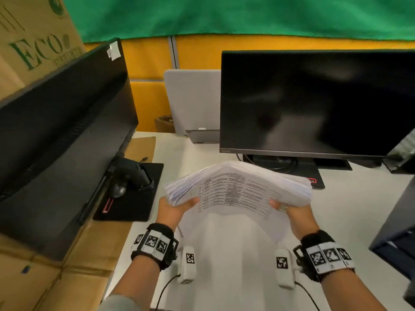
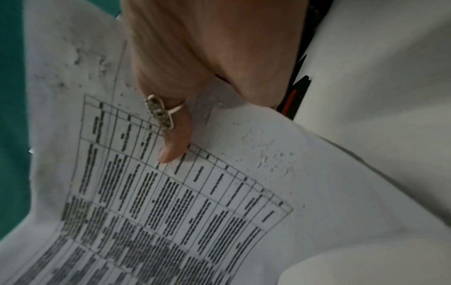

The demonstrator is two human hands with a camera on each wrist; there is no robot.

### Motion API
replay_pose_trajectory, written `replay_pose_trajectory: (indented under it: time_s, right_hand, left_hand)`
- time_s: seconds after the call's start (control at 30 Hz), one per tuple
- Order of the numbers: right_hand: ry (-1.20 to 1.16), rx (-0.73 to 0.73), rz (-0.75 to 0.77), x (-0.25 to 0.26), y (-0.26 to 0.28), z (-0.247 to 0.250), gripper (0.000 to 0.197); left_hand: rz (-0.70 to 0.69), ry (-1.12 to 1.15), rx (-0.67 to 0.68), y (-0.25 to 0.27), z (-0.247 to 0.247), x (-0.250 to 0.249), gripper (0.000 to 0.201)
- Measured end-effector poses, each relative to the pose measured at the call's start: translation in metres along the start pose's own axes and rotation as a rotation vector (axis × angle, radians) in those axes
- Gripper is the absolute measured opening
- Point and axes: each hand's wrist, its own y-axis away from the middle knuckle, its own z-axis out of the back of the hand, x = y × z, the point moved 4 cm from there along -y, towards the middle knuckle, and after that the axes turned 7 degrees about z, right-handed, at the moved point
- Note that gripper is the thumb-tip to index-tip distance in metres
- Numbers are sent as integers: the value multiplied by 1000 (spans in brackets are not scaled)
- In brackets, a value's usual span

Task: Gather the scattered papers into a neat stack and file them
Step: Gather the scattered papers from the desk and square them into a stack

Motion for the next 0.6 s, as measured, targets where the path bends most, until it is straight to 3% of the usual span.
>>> replay_pose_trajectory:
  time_s: [0.1, 0.23, 0.43, 0.6]
  right_hand:
    - [33, -10, 49, 8, -4, 4, 63]
    - [71, 28, 72, 20, 3, 17, 46]
    - [123, 34, 33, 9, 6, 16, 38]
    - [83, -14, 126, 31, 0, 16, 37]
  left_hand:
    - [-105, -49, 25, -4, 1, -14, 38]
    - [-252, -160, 110, -3, 7, -28, 38]
    - [-141, -29, 2, -3, 3, -4, 43]
    - [-246, -95, 79, 1, 1, -31, 37]
